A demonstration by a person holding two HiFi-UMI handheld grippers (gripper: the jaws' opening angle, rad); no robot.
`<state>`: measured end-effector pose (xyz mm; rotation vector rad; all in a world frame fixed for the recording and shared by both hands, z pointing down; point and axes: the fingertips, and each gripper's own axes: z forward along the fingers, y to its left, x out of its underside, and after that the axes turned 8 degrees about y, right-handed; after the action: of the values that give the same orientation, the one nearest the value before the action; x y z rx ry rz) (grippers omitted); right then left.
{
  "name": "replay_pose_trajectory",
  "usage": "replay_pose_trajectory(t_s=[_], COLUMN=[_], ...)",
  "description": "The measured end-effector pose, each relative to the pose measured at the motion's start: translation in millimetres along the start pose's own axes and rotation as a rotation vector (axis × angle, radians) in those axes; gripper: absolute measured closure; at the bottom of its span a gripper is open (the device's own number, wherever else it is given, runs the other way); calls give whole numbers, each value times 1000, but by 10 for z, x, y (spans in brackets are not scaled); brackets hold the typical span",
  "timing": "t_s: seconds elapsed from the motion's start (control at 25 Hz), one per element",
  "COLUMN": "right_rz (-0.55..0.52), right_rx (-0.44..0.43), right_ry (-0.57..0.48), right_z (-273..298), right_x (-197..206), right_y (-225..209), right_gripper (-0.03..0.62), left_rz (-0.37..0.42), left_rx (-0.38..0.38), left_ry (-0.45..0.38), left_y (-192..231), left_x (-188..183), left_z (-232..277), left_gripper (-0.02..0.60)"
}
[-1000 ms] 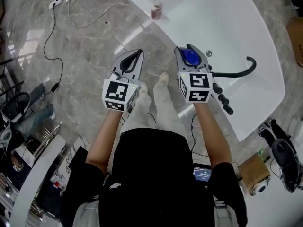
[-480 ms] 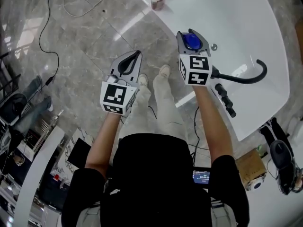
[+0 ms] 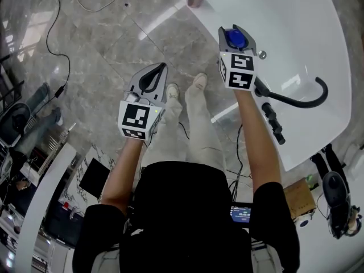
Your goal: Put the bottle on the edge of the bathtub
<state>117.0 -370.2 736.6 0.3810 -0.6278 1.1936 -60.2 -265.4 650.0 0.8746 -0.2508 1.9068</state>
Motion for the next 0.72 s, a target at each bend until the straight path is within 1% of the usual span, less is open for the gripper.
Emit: replay_pose_trajectory(t_s=[0.32, 0.72], right_rz=[-51, -46], right_rx=[22, 14], right_ry=[8, 2], right_z=[186, 246], right_x=[101, 196], right_y=[-29, -43], right_gripper=[437, 437], left_rz=[-8, -4], left_rx=[-9, 5], left_ry=[14, 10], left_y=[37, 17], left_x=[-10, 75], left_z=[107, 150], left_gripper=[572, 572])
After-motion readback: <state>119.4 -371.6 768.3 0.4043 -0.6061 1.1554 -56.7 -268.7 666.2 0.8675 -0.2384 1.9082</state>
